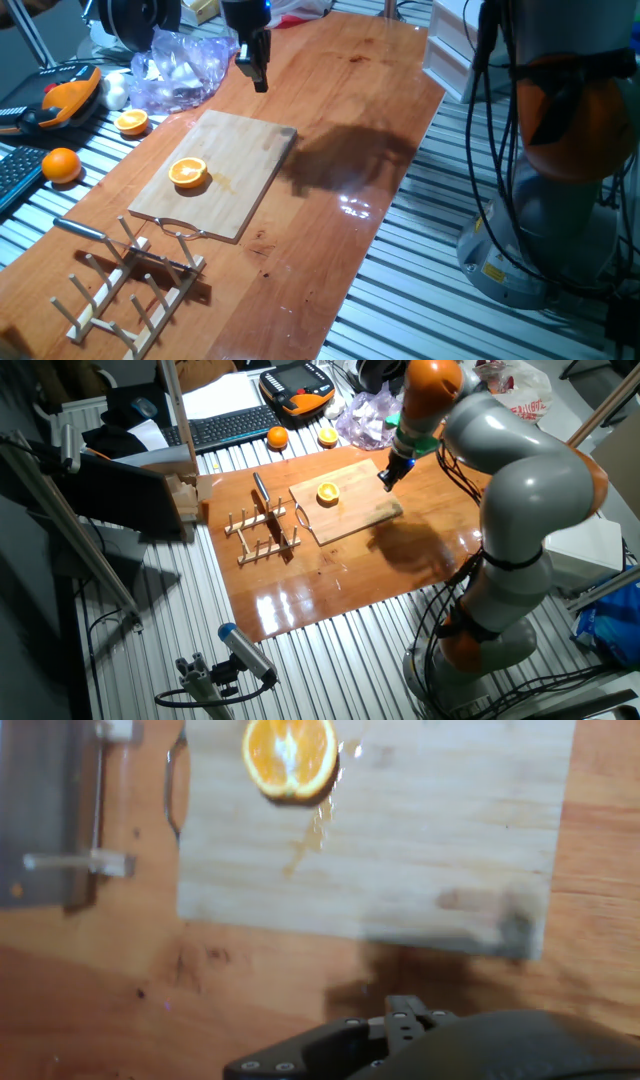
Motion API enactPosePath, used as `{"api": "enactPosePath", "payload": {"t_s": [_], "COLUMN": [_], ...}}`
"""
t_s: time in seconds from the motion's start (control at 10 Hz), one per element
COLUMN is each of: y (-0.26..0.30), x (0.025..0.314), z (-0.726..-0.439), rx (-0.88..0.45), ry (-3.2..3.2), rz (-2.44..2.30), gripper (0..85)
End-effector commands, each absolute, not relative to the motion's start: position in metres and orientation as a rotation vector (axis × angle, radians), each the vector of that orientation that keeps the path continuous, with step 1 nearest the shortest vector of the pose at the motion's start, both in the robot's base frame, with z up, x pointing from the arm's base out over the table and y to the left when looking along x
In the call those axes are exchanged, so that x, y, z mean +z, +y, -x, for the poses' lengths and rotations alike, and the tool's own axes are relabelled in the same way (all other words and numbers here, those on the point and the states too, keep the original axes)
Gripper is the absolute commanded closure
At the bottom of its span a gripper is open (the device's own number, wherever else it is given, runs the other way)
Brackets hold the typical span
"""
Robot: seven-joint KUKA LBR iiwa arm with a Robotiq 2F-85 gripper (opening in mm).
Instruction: Chop the orange
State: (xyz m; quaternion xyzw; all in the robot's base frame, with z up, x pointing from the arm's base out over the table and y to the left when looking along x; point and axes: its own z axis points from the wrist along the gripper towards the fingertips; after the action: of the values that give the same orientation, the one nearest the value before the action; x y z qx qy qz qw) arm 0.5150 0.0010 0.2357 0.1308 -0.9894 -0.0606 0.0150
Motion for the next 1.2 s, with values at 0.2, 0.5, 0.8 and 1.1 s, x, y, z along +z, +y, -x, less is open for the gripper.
{"api": "enactPosePath", "payload": {"t_s": [0.2, 0.5, 0.8, 1.1], "y": [0.001, 0.016, 0.084, 0.150], "x": [0.236, 0.243, 0.258, 0.265], "z": [-0.515, -0.531, -0.568, -0.577], "rx": [-0.131, -0.166, -0.149, -0.150], "ry": [-3.080, -3.067, -3.053, -3.026], "rz": [-0.393, -0.379, -0.357, -0.311], "gripper": [85.0, 85.0, 85.0, 85.0]}}
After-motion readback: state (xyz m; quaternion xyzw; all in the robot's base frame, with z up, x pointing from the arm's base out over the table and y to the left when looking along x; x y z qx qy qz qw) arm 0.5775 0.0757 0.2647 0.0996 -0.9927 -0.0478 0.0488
